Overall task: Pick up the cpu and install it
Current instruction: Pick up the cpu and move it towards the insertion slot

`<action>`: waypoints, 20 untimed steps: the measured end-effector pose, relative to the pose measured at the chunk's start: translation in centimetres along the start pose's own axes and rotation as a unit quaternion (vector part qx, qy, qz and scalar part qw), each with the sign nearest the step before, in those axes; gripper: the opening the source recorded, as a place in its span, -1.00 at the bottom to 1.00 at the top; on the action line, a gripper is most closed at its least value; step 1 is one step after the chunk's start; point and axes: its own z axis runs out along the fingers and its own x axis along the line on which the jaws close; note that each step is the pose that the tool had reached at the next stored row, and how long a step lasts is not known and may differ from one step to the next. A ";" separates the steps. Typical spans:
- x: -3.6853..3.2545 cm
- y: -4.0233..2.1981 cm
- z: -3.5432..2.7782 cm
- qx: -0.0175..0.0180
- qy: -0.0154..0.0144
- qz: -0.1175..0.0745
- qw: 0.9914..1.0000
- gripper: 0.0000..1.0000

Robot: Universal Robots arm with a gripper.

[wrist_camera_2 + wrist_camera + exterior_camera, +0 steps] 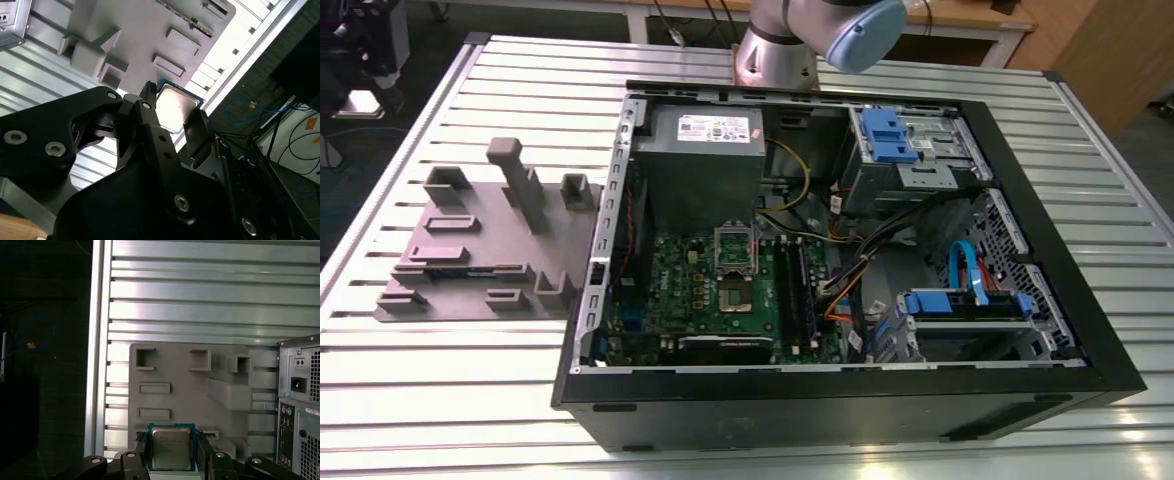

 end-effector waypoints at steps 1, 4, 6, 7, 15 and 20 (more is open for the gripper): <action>-0.10 0.00 0.00 0.000 0.000 0.000 1.000 -0.06; -0.38 0.00 -0.01 0.000 0.000 0.000 1.000 -0.06; -0.57 -0.01 -0.01 0.000 0.000 0.000 1.000 -0.06; -0.67 -0.01 -0.01 0.000 0.000 0.000 1.000 -0.06; -1.39 -0.03 -0.02 0.000 0.000 0.000 1.000 -0.06; -1.89 -0.04 -0.02 0.000 0.000 0.000 1.000 -0.06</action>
